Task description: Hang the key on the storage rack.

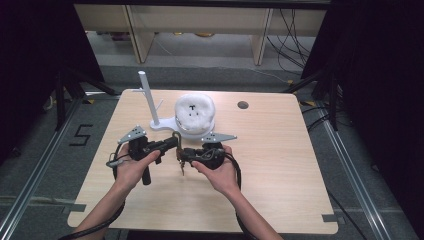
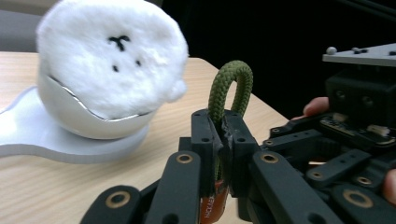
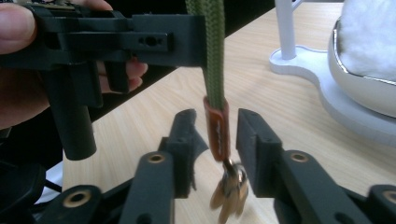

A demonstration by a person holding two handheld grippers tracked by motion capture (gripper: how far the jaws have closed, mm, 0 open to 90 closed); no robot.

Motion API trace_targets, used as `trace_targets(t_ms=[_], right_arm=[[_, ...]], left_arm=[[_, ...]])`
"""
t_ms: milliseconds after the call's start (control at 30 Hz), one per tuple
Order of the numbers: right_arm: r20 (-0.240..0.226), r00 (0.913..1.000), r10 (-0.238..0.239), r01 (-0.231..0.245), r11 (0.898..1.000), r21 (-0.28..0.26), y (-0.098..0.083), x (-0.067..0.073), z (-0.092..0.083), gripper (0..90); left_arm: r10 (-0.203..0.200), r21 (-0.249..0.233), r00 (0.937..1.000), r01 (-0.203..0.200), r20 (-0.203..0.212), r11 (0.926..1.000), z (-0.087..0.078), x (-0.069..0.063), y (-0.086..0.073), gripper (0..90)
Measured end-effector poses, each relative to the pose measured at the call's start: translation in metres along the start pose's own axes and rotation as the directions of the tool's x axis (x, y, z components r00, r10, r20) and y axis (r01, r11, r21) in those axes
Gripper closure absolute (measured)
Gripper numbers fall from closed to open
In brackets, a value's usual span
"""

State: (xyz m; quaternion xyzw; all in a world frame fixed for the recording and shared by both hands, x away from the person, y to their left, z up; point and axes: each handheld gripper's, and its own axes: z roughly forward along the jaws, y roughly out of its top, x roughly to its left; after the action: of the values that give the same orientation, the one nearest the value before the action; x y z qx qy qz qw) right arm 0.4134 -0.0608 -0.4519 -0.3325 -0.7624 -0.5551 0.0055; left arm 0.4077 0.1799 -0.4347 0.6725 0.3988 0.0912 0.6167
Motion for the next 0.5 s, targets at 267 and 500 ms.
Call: trace_targets(t_ms=[267,500], right_arm=[[0.036,0.9994,-0.001,0.000,1.000,0.002,-0.002,-0.006,-0.008,61.7],[0.079,0.9968,0.016,-0.015,1.000,-0.012,-0.010,-0.012,-0.022,61.4]], left_arm=[[0.033,-0.006,0.9964,-0.034,-0.078,0.9994,-0.006,0.011,0.006,84.3],[0.037,-0.031,0.9905,-0.041,-0.132,0.9987,-0.014,0.023,0.012,84.3]])
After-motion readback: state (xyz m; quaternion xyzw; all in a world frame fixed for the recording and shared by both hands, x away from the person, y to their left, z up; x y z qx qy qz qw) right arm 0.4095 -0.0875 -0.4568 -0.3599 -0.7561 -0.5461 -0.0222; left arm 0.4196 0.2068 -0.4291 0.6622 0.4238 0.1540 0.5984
